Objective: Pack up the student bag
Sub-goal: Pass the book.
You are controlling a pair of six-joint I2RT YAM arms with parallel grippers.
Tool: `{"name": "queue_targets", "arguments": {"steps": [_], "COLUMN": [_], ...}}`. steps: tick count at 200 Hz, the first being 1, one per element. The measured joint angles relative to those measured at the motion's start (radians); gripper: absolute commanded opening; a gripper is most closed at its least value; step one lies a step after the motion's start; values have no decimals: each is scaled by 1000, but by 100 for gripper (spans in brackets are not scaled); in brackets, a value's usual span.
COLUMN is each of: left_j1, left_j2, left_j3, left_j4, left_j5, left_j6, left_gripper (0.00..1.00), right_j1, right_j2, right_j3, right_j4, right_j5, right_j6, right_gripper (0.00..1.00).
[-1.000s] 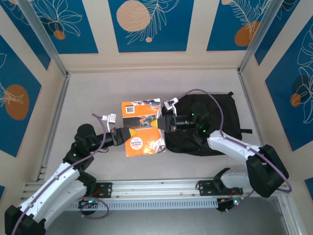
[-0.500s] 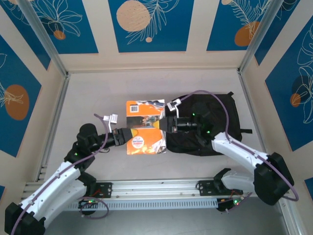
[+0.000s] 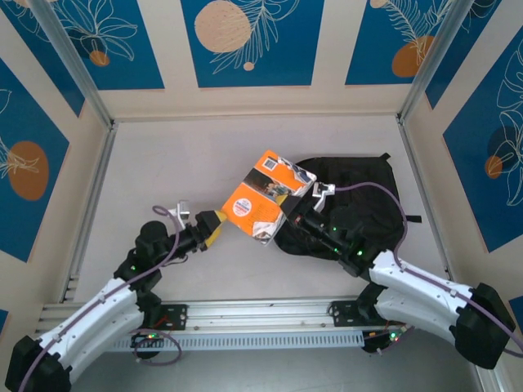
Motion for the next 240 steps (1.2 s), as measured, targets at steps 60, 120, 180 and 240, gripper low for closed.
{"name": "queue_targets", "arguments": {"steps": [60,120,180,240], "left_j1": [-101,-157,-174,-176], "left_j2": [-56,94,98,64], "left_j3": [-40,-42,-28,-22], "left_j4": [76,189,224,214], "left_j5": [-228,-297,-321,-338], "left_j6": [-78,-99,-98,-87], "left_gripper": [85,74,43,29], "right_j1": [45,97,141,183], "right_j2": [161,294,319,320], "right_j3": [97,137,137,123], "right_j4": [73,185,203,195], "right_j5": [90,100,119,196], "right_j6": [44,66,66,83], "right_gripper": [0,0,0,0]}}
